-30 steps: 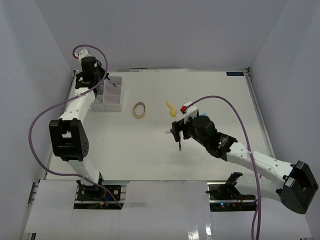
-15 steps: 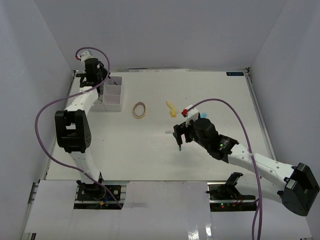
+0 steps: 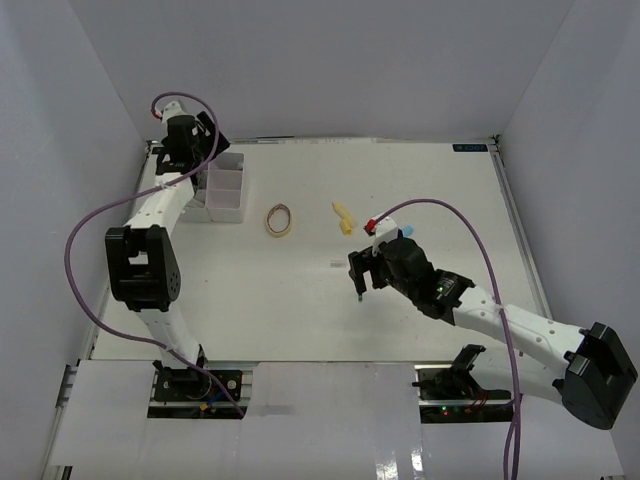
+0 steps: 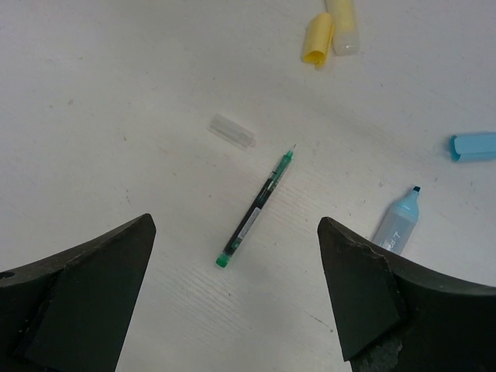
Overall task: Sort the stationery into containers
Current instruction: Place the pen in the storage box, then pick up the pen from the center of the board.
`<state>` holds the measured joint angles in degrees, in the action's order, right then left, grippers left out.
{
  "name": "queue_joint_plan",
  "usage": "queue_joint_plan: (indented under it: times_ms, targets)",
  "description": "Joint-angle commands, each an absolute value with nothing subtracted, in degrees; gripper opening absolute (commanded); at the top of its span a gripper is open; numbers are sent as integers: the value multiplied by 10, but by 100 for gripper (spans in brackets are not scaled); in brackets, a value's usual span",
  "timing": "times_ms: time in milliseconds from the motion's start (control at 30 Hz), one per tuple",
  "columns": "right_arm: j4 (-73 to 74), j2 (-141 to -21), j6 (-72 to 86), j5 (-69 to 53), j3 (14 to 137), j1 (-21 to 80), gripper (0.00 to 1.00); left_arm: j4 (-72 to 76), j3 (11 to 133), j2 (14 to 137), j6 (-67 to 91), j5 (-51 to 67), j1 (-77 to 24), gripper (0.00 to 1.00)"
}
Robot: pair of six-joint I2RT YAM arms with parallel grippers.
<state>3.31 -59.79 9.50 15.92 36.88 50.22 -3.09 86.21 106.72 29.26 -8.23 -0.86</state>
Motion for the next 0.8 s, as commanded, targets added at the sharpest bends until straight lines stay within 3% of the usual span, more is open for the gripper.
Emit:
queue_joint_plan:
  times_ms: [0,267,500,767]
  targets:
    - [65,-614,137,189,388,499,92,-68,876,980,280,-61,-6,91]
    - [110,-666,218,209,401,495,100,-128,767,817,304,91,-7,98]
    - [112,-731,254,200,405,493,86,-162,630,709,278,185,-13,98]
    - [127,-817,287,200,432,493,73,-154,506,659,254,173,-19,98]
